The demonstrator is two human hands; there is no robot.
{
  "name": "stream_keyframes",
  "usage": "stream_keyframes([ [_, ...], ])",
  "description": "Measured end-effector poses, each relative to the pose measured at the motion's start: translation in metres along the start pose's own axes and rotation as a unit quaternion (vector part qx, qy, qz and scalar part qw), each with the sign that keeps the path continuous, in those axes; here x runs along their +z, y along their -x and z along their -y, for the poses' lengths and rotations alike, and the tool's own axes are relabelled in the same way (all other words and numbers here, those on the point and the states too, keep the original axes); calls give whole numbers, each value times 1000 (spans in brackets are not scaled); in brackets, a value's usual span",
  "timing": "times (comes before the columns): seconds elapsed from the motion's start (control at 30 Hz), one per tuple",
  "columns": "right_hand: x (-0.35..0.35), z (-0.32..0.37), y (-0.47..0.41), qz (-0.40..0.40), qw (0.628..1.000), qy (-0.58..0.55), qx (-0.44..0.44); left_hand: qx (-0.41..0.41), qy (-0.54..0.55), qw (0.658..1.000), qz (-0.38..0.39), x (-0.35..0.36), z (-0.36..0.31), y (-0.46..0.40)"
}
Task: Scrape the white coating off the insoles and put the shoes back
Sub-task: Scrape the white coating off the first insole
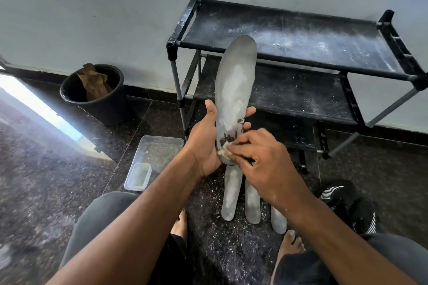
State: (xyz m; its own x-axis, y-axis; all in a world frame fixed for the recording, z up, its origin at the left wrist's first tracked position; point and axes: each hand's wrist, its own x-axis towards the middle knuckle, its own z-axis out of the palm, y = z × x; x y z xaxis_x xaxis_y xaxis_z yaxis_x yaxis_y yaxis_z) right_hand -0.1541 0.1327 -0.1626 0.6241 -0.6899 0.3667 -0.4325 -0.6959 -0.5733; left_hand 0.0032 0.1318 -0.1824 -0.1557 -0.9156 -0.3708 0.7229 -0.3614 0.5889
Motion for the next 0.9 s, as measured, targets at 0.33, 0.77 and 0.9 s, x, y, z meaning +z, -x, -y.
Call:
stream_keyframes([
  [0.33, 11, 7, -11, -63, 996, -61, -10, 26, -29, 999, 2, 6, -2, 2],
  [0.77, 6, 7, -9, -20, 998, -51, -38, 21, -5, 1000, 4, 7, -11, 7],
  [0.9, 2, -2, -3, -11, 998, -10, -54, 27, 11, 1000, -6, 0, -14, 6],
])
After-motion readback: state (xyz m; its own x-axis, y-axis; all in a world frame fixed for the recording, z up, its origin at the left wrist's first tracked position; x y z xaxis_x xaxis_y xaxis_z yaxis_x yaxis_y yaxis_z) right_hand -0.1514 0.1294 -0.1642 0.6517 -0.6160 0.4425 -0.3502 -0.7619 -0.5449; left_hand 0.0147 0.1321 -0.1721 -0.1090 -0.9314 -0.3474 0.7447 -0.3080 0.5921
